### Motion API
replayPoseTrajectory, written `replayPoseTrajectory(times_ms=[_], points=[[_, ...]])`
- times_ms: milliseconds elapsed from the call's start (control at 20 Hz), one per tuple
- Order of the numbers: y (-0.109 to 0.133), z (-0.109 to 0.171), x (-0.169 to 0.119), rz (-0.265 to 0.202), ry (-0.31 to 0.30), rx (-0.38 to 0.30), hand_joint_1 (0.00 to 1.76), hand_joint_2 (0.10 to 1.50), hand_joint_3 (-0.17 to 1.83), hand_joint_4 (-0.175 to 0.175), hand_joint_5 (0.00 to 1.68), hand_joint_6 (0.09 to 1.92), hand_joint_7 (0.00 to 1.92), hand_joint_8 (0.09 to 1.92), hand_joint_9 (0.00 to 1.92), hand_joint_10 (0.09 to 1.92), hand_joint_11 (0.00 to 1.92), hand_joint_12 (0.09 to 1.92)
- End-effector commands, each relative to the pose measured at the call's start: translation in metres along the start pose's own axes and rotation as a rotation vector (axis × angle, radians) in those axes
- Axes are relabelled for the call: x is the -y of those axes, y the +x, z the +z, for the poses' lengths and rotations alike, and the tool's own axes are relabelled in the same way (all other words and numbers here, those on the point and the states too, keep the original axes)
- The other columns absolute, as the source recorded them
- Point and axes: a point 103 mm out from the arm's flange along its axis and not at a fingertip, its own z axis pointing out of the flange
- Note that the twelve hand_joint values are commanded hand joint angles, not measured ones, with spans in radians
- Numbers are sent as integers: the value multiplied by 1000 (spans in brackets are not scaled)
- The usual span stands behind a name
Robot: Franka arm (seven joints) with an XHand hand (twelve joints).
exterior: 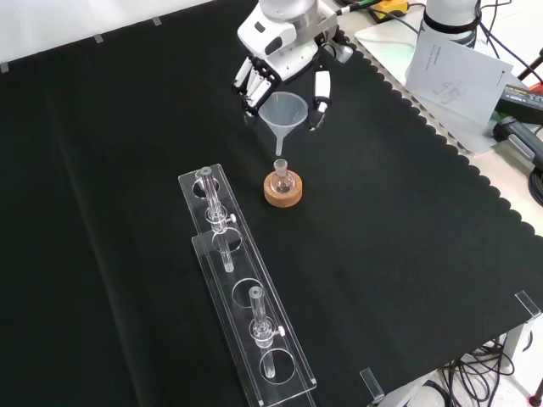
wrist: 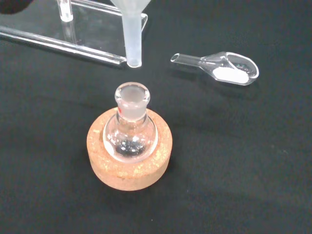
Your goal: Place the funnel on the round-bottom flask.
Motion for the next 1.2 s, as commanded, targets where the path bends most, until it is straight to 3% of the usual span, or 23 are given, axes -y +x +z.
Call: replayPoseTrajectory(times_ms=[50, 1200], points=[[-1, 9, -5, 0, 13, 3, 650, 766, 477, -83, 476, 675, 723, 952, 940, 736, 563, 1286], [-4, 33, -16, -3, 40, -12, 652, 767, 479, -85, 480, 671, 718, 946, 943, 731, 564, 1285]])
